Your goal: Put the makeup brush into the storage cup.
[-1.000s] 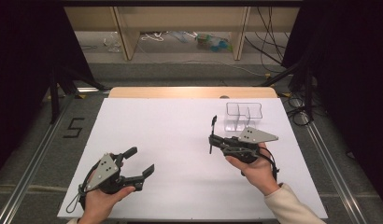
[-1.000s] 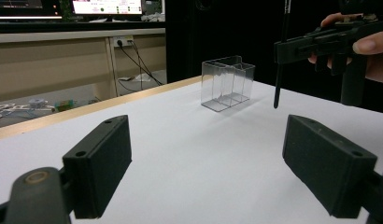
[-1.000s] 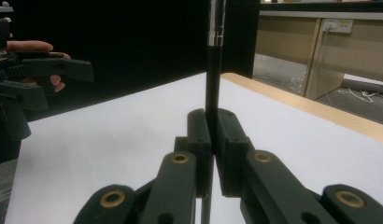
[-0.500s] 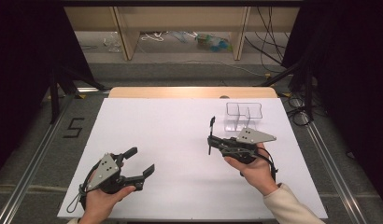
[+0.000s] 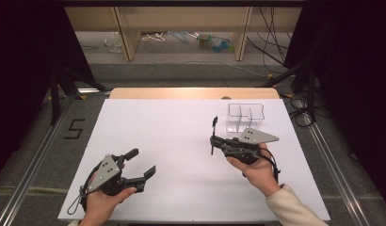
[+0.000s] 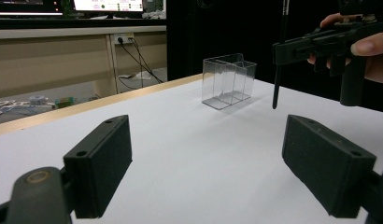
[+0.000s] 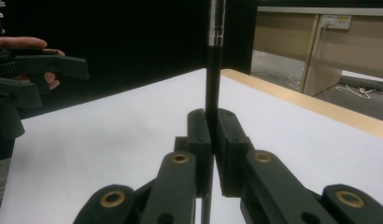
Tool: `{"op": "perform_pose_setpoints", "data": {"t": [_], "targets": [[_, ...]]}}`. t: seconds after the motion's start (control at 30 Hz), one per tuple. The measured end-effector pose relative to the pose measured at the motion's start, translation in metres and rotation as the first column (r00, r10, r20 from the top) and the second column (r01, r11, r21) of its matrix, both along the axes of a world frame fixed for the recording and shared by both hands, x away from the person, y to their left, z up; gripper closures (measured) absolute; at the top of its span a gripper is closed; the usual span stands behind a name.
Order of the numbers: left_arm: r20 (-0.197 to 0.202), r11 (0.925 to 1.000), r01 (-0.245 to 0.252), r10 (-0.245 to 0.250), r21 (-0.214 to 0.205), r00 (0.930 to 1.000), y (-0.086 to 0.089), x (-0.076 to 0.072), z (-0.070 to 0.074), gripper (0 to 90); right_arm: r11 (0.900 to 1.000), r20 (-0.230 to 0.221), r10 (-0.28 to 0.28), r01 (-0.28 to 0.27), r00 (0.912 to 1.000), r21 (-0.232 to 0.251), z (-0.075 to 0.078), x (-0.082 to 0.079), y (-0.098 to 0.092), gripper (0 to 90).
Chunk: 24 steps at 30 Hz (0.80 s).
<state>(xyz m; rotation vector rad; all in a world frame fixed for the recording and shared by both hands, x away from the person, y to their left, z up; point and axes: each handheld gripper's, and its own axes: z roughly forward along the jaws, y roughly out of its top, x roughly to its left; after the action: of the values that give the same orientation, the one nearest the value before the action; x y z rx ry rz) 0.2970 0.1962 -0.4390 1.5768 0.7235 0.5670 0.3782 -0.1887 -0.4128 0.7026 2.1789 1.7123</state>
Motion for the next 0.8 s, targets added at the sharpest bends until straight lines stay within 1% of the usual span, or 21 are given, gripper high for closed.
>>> {"op": "perform_pose_setpoints", "data": {"t": [0.03, 0.1, 0.13, 0.2, 0.27, 0.37, 0.53, 0.63, 0.67, 0.8], "targets": [[0.000, 1.0000, 0.000, 0.000, -0.001, 1.0000, 0.0000, 0.0000, 0.0001, 15.8, 0.9998, 0.011, -0.014, 0.014, 0.9998, 0.013, -0.0005, 0.0003, 0.0006, 85.9], [-0.001, 1.0000, -0.003, 0.003, -0.002, 1.0000, 0.0001, -0.0002, 0.0002, 15.8, 0.9999, 0.002, -0.012, 0.012, 0.9999, 0.004, 0.0002, 0.0005, -0.0002, 86.0], [0.000, 1.0000, -0.003, 0.003, 0.000, 1.0000, 0.0001, -0.0002, 0.0003, 15.8, 0.9998, 0.004, -0.011, 0.011, 0.9999, 0.015, 0.0001, 0.0010, -0.0001, 86.0], [0.002, 1.0000, -0.005, 0.005, 0.001, 1.0000, 0.0000, -0.0003, 0.0005, 15.8, 0.9998, 0.007, -0.019, 0.019, 0.9998, 0.010, 0.0008, 0.0015, -0.0009, 86.0], [0.002, 1.0000, -0.004, 0.004, 0.000, 1.0000, -0.0001, -0.0002, 0.0005, 15.8, 0.9999, 0.005, -0.015, 0.015, 0.9999, 0.005, 0.0014, 0.0019, -0.0019, 85.9], [0.001, 1.0000, -0.001, 0.001, 0.000, 1.0000, -0.0002, -0.0002, 0.0004, 15.8, 0.9995, 0.006, -0.024, 0.024, 0.9997, 0.019, 0.0016, 0.0024, -0.0029, 85.9], [0.001, 1.0000, -0.003, 0.003, -0.005, 1.0000, 0.0002, -0.0002, 0.0006, 15.8, 0.9998, 0.001, -0.020, 0.020, 0.9998, 0.011, 0.0018, 0.0031, -0.0035, 85.9], [0.001, 1.0000, -0.004, 0.004, -0.005, 1.0000, 0.0002, -0.0002, 0.0006, 15.7, 0.9993, 0.011, -0.023, 0.023, 0.9997, 0.030, 0.0004, 0.0042, -0.0026, 85.9], [0.001, 1.0000, -0.005, 0.005, -0.006, 1.0000, 0.0002, -0.0002, 0.0007, 15.7, 0.9993, 0.005, -0.025, 0.025, 0.9997, 0.028, 0.0007, 0.0039, -0.0031, 85.9], [0.001, 1.0000, -0.005, 0.005, -0.005, 1.0000, 0.0004, -0.0001, 0.0006, 15.7, 0.9991, 0.011, -0.040, 0.040, 0.9991, 0.015, 0.0021, 0.0042, -0.0052, 85.9]]}}
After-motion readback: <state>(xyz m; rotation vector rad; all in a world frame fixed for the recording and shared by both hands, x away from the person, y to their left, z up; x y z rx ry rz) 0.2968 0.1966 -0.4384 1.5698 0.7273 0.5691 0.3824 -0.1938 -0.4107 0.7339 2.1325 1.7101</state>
